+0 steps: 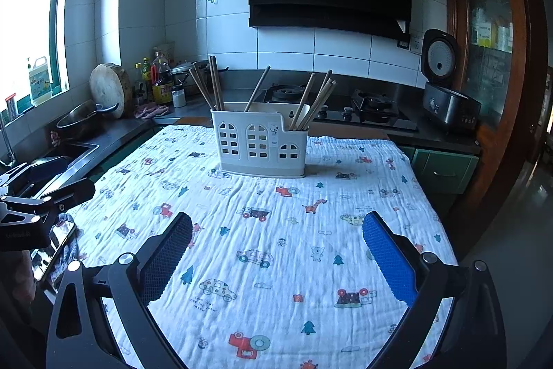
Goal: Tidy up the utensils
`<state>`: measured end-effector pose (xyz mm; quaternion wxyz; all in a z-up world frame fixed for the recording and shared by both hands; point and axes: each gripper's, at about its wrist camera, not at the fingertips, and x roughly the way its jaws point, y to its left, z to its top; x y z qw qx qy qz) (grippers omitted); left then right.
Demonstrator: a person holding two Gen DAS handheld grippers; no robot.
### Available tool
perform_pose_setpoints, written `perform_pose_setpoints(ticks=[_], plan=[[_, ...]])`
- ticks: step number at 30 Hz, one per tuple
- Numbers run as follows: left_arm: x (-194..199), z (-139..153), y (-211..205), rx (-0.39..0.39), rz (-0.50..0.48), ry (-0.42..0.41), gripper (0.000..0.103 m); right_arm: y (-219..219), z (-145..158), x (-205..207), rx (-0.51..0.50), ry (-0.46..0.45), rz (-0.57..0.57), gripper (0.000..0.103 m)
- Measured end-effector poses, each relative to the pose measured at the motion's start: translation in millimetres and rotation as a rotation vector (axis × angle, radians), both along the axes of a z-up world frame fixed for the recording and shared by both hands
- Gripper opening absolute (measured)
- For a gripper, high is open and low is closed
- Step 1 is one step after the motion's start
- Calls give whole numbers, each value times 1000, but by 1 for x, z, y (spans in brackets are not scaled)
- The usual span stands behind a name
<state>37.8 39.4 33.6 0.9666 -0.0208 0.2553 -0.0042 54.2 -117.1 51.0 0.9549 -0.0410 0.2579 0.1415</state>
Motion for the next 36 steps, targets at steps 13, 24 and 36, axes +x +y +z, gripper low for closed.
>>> perform_pose_setpoints(ticks=[13, 24, 36], plan=[[-2, -1, -1, -5, -9, 1, 98, 1, -1, -1, -3, -1, 3, 96], [0, -2, 0, -7, -8, 9, 98, 3, 0, 1, -8, 1, 5, 96], [0, -2, -2, 0, -12, 10, 98, 3, -2, 2, -9, -1, 14, 96]])
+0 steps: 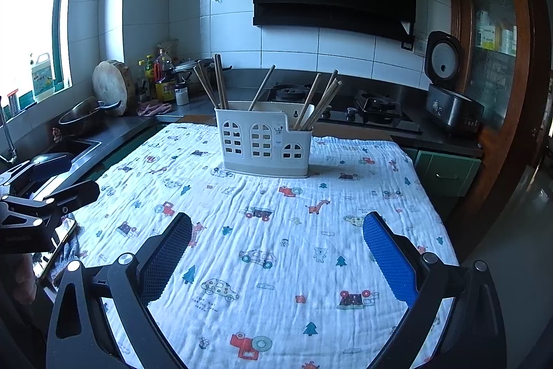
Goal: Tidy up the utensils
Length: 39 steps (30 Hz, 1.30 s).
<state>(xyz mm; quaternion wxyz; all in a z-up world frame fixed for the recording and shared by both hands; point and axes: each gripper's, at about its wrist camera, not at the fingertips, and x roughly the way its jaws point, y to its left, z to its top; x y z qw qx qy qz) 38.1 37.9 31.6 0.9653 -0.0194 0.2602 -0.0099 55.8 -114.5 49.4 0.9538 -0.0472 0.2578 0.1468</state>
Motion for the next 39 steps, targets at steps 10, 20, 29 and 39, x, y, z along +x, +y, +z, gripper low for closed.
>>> perform_pose_setpoints(ticks=[10, 20, 29, 39], plan=[[1, 0, 0, 3, -1, 0, 98, 2, -1, 0, 0, -1, 0, 96], [1, 0, 1, -1, -5, 3, 98, 4, -2, 2, 0, 4, 8, 96], [2, -1, 1, -2, -2, 7, 98, 6, -3, 2, -3, 3, 14, 96], [2, -1, 2, -3, -1, 6, 98, 9, -3, 1, -7, 1, 19, 96]])
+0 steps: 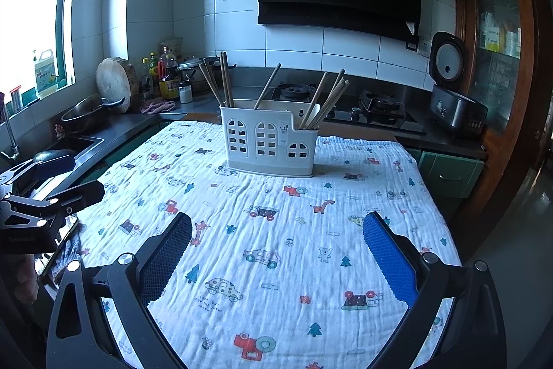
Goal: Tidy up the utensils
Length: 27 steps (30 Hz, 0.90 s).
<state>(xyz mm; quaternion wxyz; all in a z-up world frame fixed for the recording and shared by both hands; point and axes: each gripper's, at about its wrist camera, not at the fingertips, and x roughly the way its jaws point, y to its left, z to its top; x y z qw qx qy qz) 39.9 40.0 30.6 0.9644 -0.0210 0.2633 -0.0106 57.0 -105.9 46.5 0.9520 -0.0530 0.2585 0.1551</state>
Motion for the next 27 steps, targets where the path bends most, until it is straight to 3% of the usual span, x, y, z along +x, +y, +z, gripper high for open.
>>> perform_pose_setpoints(ticks=[27], plan=[[1, -4, 1, 0, 5, 6, 98, 3, -3, -1, -3, 10, 3, 96]])
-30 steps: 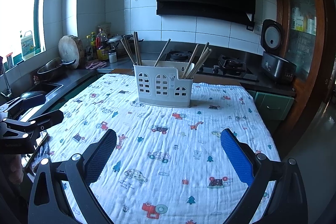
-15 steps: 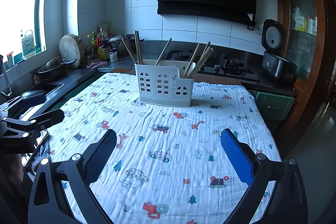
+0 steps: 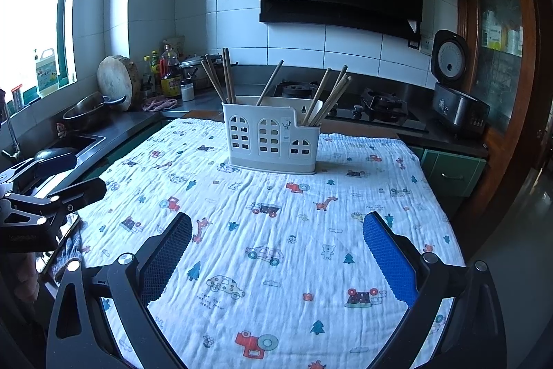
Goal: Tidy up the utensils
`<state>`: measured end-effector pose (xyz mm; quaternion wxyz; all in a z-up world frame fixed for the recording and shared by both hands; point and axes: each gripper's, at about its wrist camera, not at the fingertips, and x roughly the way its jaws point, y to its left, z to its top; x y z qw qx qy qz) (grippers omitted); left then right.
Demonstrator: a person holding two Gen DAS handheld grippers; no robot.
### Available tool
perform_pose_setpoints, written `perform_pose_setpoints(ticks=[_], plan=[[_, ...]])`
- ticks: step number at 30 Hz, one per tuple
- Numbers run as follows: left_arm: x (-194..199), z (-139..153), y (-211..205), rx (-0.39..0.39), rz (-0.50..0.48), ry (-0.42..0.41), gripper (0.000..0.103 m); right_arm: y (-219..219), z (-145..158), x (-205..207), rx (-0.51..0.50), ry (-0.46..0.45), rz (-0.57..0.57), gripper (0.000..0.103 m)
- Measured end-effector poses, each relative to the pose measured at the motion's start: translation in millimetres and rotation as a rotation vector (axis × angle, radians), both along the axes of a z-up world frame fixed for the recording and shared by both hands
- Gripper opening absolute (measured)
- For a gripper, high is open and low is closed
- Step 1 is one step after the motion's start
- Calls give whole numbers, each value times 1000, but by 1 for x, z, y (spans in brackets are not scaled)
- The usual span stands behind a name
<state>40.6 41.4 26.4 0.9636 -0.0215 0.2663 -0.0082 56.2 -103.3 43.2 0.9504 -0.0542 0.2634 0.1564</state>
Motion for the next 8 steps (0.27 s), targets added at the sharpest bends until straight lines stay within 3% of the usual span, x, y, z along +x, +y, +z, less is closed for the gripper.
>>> perform_pose_setpoints(ticks=[8], plan=[[1, -3, 2, -15, 5, 15, 98, -2, -6, 5, 2, 18, -11, 96]])
